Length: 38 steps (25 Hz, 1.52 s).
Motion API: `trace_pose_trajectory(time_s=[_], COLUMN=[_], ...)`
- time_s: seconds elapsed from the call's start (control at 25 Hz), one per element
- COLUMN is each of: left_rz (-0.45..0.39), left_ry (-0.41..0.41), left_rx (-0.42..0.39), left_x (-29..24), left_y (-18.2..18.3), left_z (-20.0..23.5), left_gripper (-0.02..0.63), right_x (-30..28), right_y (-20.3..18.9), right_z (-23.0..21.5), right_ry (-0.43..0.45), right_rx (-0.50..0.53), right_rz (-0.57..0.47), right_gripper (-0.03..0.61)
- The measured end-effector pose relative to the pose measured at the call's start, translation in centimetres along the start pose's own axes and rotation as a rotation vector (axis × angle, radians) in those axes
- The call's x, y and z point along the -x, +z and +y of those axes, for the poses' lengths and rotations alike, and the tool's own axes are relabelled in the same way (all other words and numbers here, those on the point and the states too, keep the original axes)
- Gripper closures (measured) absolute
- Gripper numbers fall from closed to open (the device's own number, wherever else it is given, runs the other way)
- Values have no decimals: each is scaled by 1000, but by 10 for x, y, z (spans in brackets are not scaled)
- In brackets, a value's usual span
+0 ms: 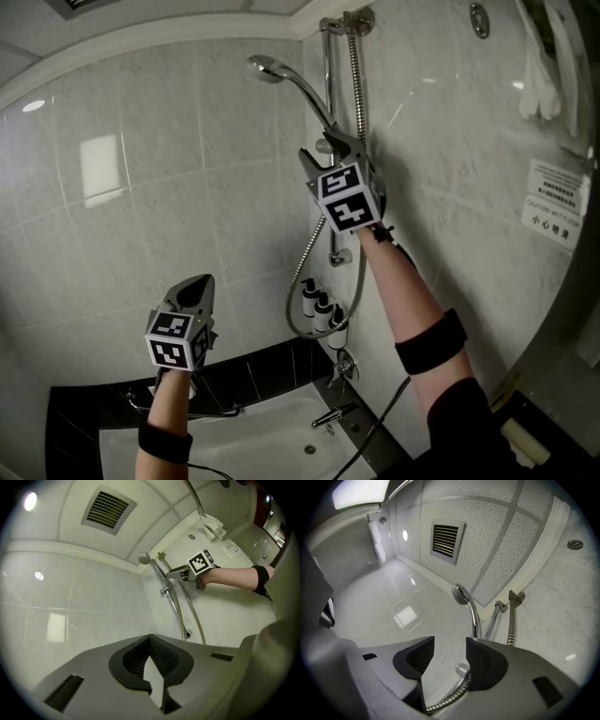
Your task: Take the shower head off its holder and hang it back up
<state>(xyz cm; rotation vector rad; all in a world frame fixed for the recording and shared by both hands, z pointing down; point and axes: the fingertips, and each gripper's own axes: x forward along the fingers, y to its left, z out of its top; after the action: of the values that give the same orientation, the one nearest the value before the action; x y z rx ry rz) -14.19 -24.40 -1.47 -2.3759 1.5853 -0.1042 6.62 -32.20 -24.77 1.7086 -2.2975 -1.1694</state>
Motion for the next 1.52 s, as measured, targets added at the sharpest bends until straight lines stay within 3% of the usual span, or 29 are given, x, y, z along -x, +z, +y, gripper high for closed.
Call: trace_pose_trajectory(time_s=[0.08, 0.4, 0.96, 1.04, 1.08, 1.16, 1.52], left_rz=[-19, -58, -70, -68, -67, -65, -35], left_ry=[-4, -20, 10, 10, 11, 20, 55], left_rx=[0, -23, -36, -34, -32, -29, -7], left_x=[-12, -53, -70, -68, -67, -65, -56], left_y=[13, 49, 57, 58, 58, 54, 28], left_z=[-1, -9, 0, 1, 1, 5, 23], left_gripper=[614, 614, 614, 614, 614, 614, 614], right_x=[-11, -51, -105, -109, -111, -113, -112], right_y=[4, 34, 51, 54, 55, 56, 60], right_z=[-11, -52, -62, -61, -62, -62, -66], right_ry=[-15, -76, -73, -80, -88, -100, -133], right_rx=[15, 113, 258, 284, 296, 291, 167], right_rz=[1, -25, 9, 16, 19, 21, -6], right_gripper=[300, 301, 327, 349, 401, 445, 459])
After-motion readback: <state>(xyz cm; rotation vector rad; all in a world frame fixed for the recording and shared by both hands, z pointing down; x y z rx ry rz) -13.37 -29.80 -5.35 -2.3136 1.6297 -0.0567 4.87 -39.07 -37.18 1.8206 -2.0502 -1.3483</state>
